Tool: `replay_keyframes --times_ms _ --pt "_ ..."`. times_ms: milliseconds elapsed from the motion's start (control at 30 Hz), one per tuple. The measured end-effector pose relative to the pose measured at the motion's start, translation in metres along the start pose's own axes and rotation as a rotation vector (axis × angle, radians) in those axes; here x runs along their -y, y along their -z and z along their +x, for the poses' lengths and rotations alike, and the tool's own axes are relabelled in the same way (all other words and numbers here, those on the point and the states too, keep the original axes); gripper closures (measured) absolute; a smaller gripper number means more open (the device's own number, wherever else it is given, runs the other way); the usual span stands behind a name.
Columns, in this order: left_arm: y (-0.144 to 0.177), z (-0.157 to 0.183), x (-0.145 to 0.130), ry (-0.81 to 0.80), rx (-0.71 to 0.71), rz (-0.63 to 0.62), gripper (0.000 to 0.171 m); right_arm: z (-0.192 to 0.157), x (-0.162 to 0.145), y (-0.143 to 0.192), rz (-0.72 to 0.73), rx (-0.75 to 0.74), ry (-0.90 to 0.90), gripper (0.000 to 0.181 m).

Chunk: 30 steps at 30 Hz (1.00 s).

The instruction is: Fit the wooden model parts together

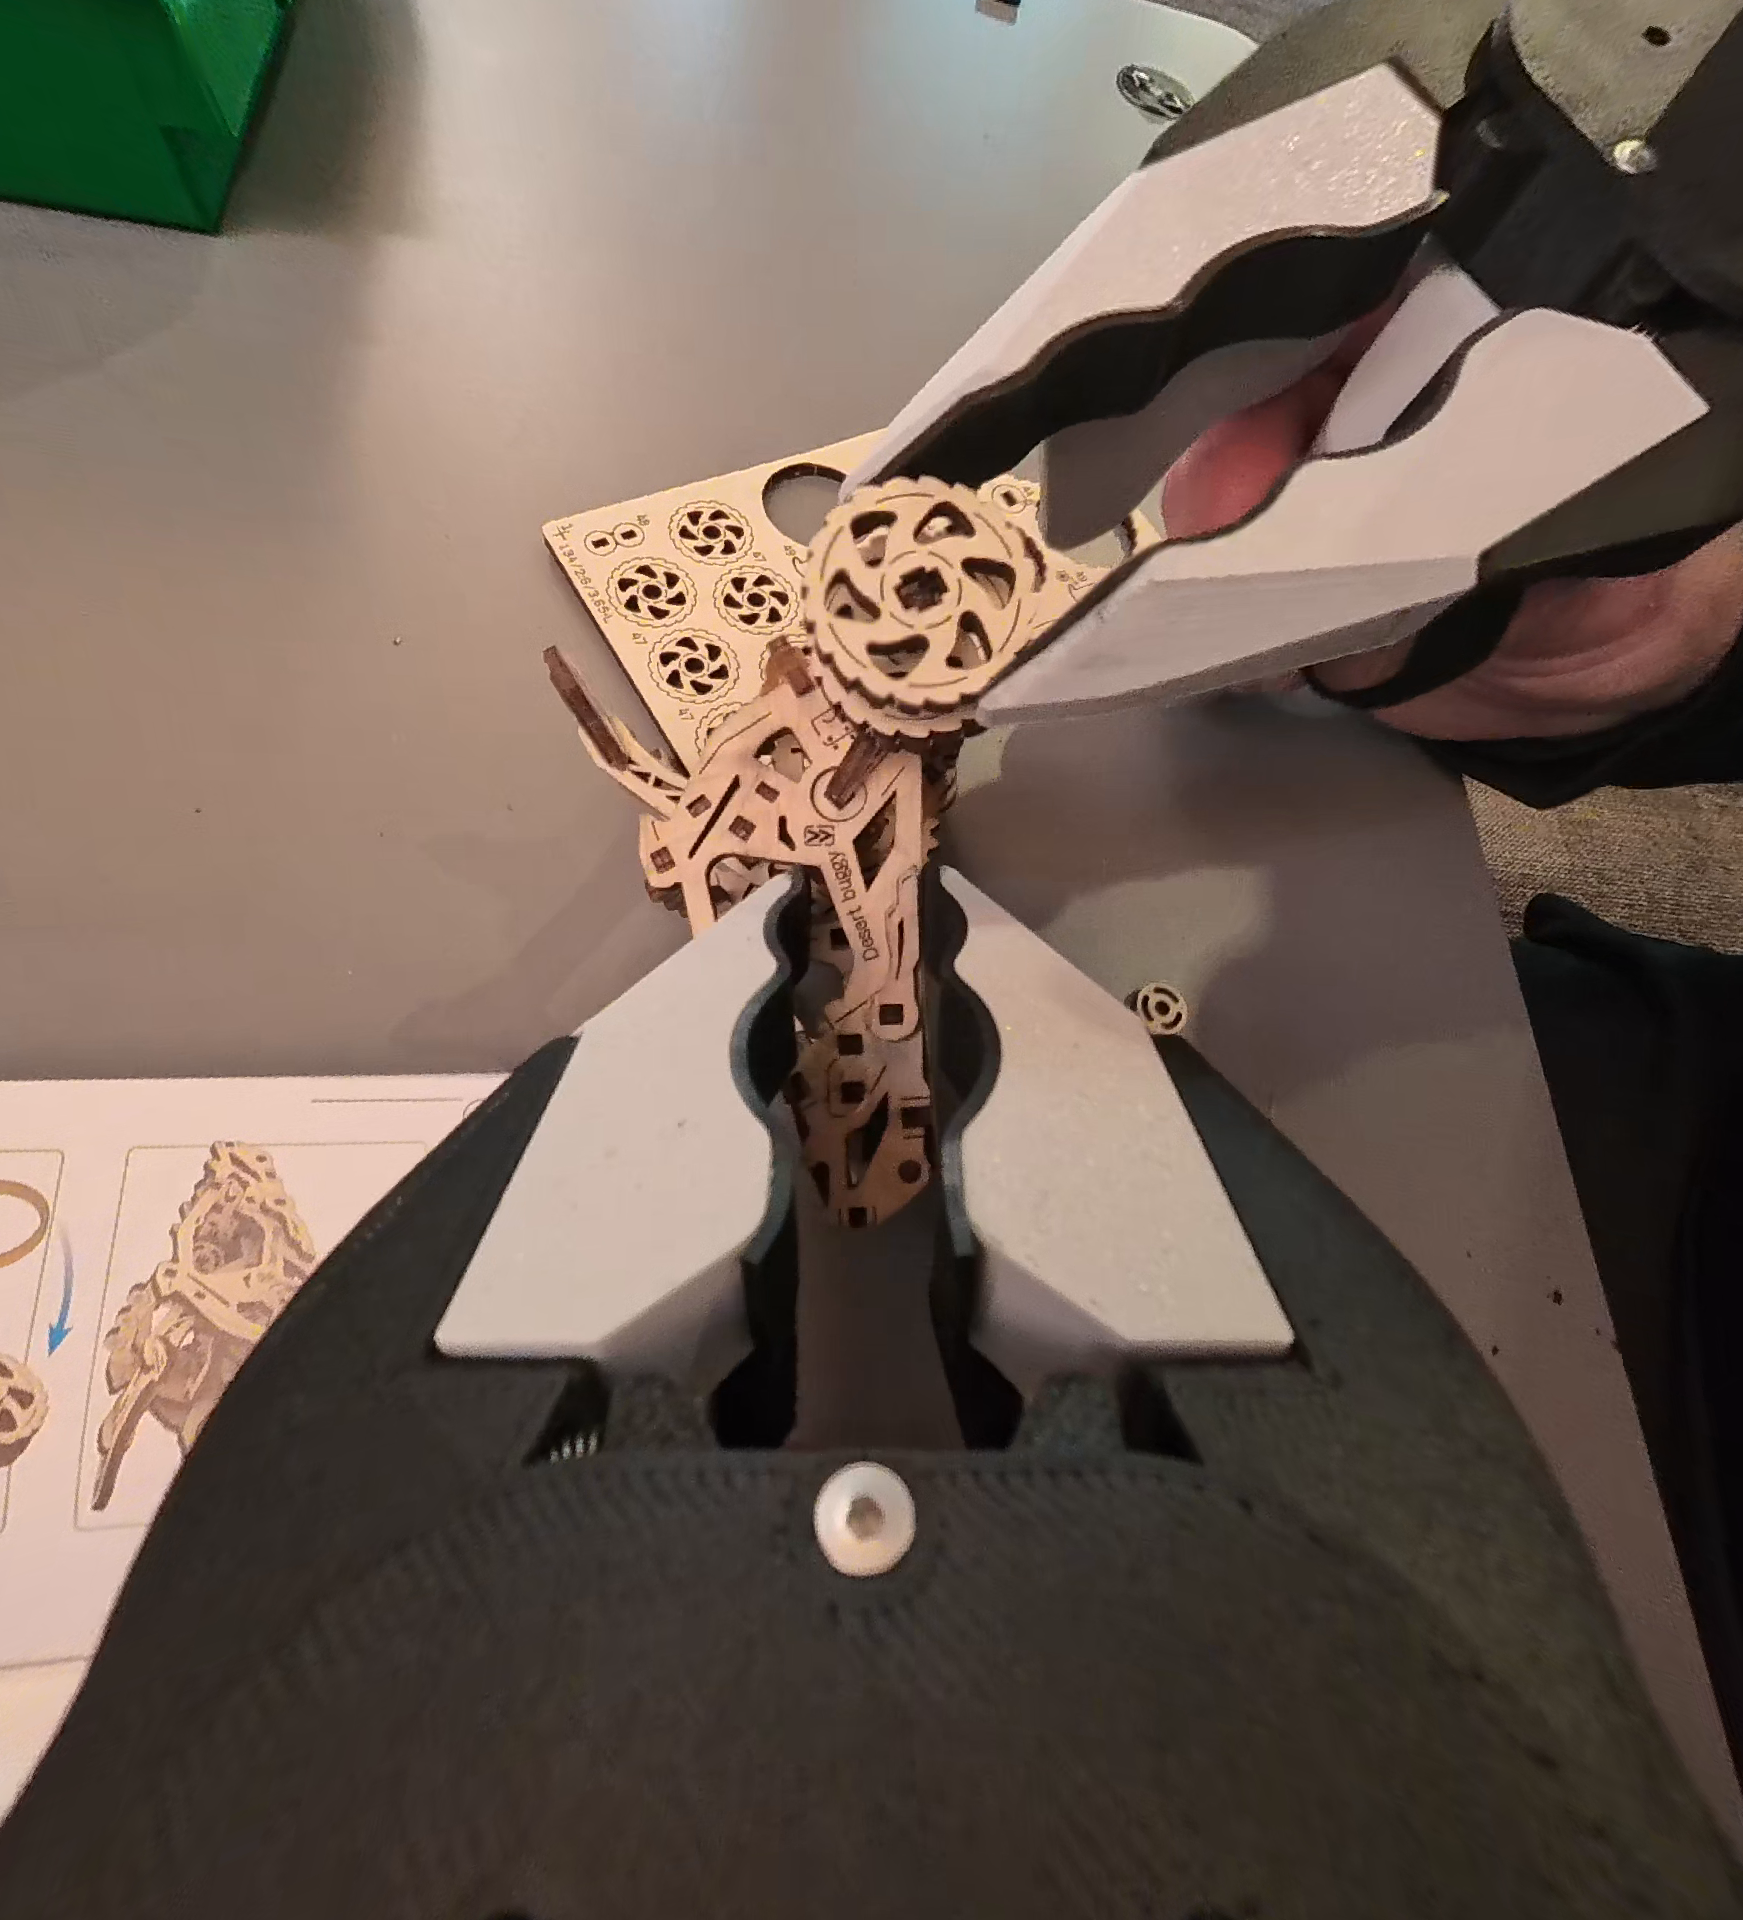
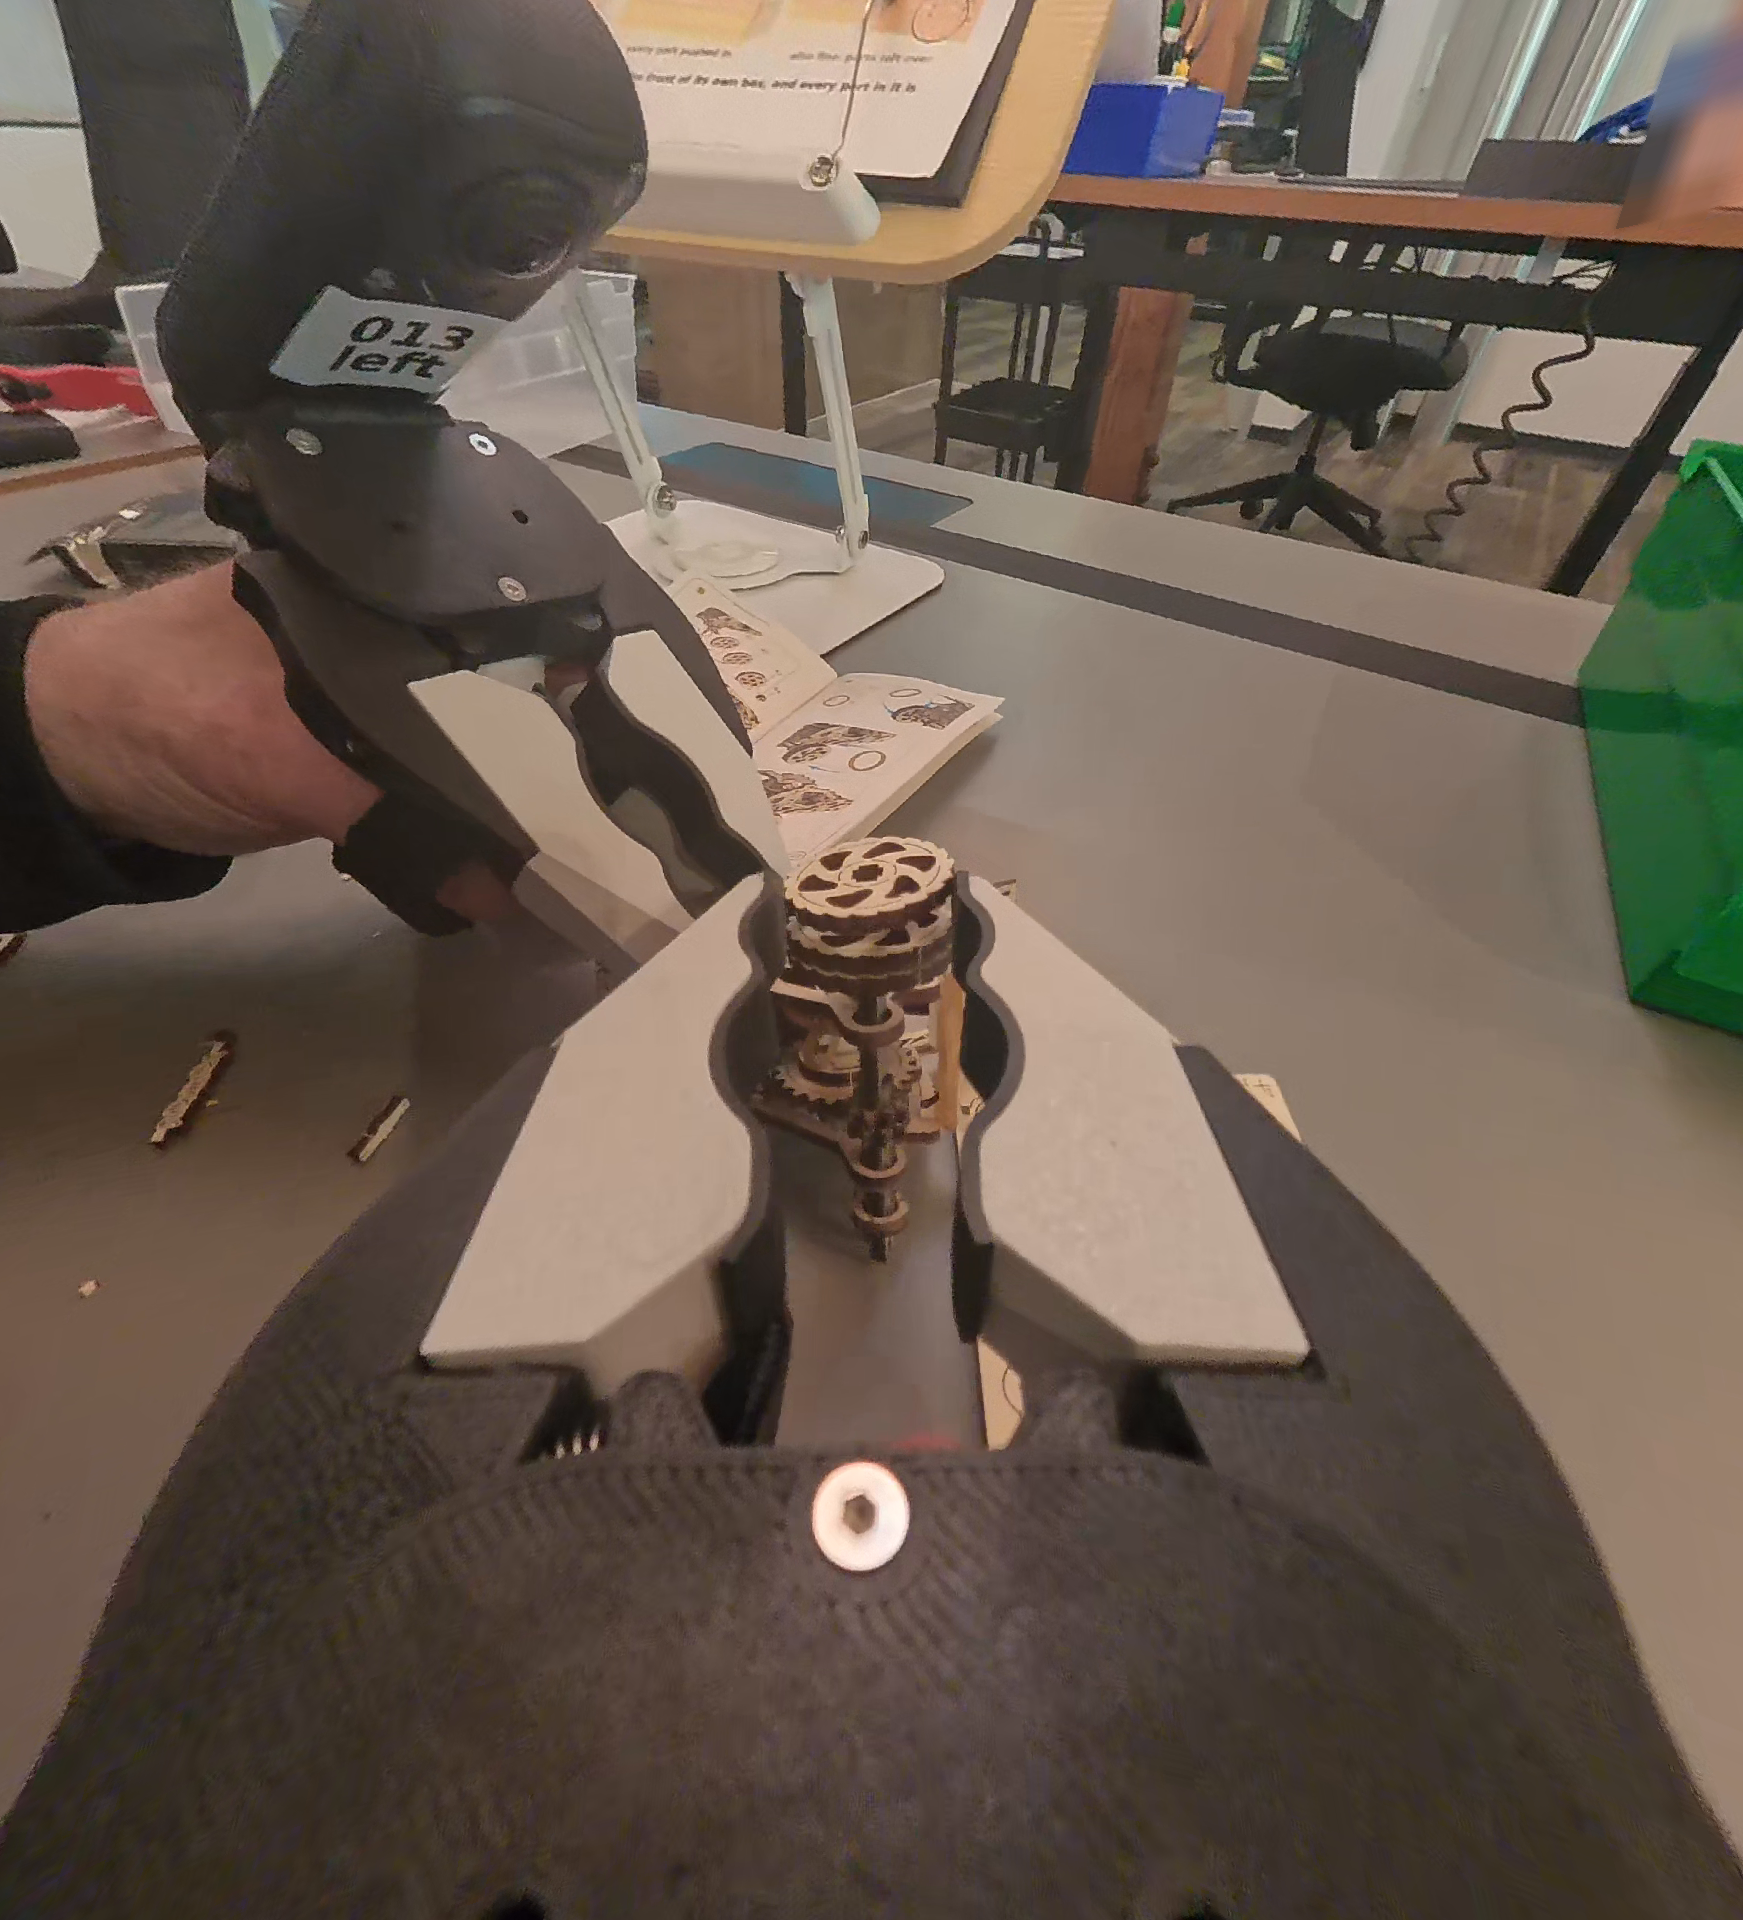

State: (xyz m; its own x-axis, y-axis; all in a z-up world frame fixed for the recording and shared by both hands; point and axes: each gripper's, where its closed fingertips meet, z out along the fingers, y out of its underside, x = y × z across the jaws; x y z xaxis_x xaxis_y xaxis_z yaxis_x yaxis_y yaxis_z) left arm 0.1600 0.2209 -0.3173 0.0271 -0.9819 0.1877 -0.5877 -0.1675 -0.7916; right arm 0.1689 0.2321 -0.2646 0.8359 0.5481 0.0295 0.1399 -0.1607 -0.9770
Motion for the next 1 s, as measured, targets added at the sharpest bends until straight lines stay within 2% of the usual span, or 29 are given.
replay_keyframes --times_ms 333,533,1000 --pt "0.006 -0.002 0.003 0.014 0.009 0.010 0.151 -0.001 0.000 0.001 -0.011 -0.036 -0.007 0.151" --pt "0.024 -0.001 0.028 -0.038 0.026 0.116 0.154 -0.001 -0.001 0.002 -0.011 -0.028 -0.014 0.151" --pt "0.017 -0.006 0.036 -0.039 -0.005 0.099 0.157 -0.005 -0.005 0.005 -0.060 -0.049 0.062 0.139"
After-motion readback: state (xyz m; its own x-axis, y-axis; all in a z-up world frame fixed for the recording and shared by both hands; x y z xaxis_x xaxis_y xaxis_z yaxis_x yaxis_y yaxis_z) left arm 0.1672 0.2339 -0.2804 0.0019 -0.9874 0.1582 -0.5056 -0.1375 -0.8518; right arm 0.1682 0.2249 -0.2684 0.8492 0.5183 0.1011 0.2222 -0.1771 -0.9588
